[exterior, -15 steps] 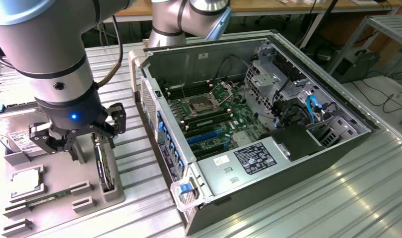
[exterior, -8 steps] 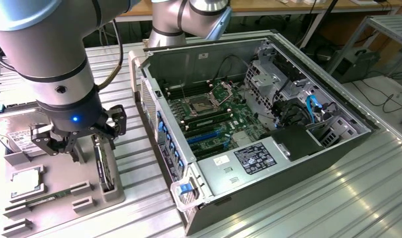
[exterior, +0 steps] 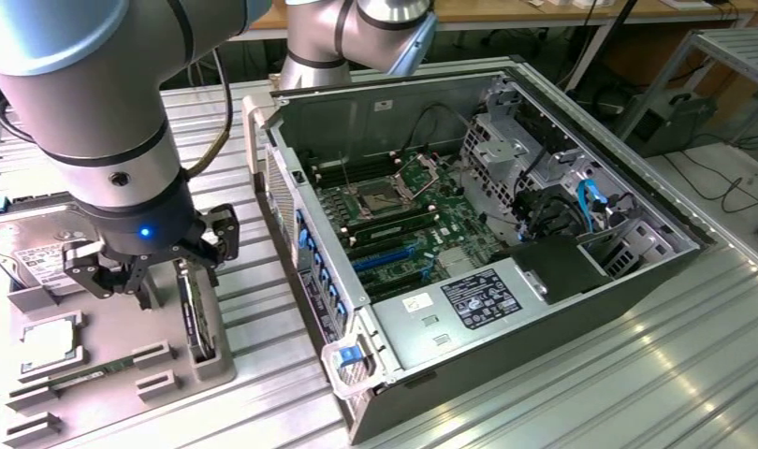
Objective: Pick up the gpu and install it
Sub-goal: 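Pick up the gpu and move the gpu toward the slot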
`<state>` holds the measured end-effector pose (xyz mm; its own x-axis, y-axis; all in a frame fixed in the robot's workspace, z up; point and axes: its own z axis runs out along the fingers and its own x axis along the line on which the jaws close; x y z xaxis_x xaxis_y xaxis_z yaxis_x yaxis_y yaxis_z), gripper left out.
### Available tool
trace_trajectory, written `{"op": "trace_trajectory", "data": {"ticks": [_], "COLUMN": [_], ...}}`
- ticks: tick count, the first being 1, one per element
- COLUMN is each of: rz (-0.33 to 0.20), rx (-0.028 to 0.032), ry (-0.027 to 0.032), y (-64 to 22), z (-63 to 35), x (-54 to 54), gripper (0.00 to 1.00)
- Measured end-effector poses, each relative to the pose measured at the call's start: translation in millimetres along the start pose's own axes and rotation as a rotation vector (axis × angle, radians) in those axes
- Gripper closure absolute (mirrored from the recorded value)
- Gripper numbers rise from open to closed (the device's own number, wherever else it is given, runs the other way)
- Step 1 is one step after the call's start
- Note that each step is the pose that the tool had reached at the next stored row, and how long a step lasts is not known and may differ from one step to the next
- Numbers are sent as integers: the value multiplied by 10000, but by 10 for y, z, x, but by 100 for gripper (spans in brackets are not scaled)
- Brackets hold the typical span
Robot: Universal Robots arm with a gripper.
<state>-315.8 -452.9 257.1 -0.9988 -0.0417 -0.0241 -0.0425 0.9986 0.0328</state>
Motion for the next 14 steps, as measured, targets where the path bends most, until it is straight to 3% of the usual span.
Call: {"op": "trace_trajectory", "data": {"ticks": [14], "rz": [17], "rx": [9], "ry": [0], "y": [-3], "z": [83], "x": [2], "gripper": [28]}}
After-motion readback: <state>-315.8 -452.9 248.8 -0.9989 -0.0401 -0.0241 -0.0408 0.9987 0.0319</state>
